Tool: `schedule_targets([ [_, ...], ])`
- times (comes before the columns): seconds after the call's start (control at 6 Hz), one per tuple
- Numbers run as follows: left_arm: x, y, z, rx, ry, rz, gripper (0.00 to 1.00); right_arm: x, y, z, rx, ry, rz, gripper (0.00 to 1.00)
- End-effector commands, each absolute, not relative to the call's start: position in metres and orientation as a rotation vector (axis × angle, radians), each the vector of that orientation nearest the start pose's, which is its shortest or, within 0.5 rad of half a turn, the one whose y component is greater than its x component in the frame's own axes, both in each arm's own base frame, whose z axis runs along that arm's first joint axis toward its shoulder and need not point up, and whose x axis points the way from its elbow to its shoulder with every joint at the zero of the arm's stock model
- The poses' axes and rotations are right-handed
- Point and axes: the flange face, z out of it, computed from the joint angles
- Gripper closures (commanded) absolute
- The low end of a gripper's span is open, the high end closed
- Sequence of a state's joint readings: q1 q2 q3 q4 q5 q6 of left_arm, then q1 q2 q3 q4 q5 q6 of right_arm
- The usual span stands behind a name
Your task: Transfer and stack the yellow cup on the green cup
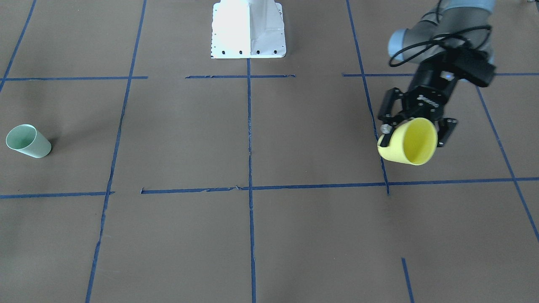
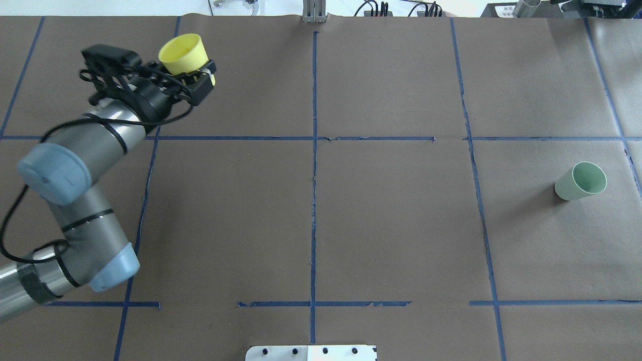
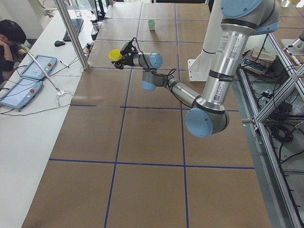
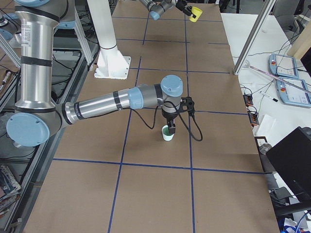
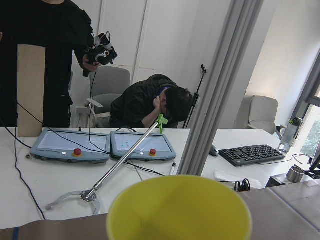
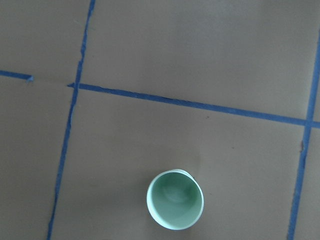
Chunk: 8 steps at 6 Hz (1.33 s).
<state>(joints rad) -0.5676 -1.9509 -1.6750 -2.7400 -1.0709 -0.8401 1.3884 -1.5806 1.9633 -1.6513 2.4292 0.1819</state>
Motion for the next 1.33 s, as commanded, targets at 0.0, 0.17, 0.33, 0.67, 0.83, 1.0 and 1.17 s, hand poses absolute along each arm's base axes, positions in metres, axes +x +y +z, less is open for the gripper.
schedule_targets([
  [0.0,0.502,-0.413,0.220,1.332,0.892,-0.326,0.76,-0.090,-0.507,0.408,0.082,-0.932,-0.056,0.00],
  [0.17,0.532,-0.405,0.198,1.362,0.805,-0.377,0.76,-0.136,-0.521,0.355,0.034,-0.968,0.030,0.00],
  [0.33,0.547,-0.407,0.181,1.364,0.752,-0.375,0.76,-0.179,-0.531,0.305,-0.029,-0.986,0.098,0.00],
  [0.67,0.560,-0.414,0.136,1.349,0.665,-0.406,0.76,-0.220,-0.568,0.220,-0.086,-0.960,0.140,0.00],
  [0.83,0.574,-0.415,0.144,1.307,0.649,-0.420,0.76,-0.260,-0.588,0.182,-0.114,-0.947,0.189,0.00],
  [1.0,0.585,-0.418,0.146,1.299,0.639,-0.417,0.76,-0.290,-0.609,0.151,-0.133,-0.938,0.188,0.00],
  [1.17,0.593,-0.421,0.151,1.285,0.648,-0.438,0.76,-0.316,-0.611,0.121,-0.159,-0.925,0.168,0.00],
])
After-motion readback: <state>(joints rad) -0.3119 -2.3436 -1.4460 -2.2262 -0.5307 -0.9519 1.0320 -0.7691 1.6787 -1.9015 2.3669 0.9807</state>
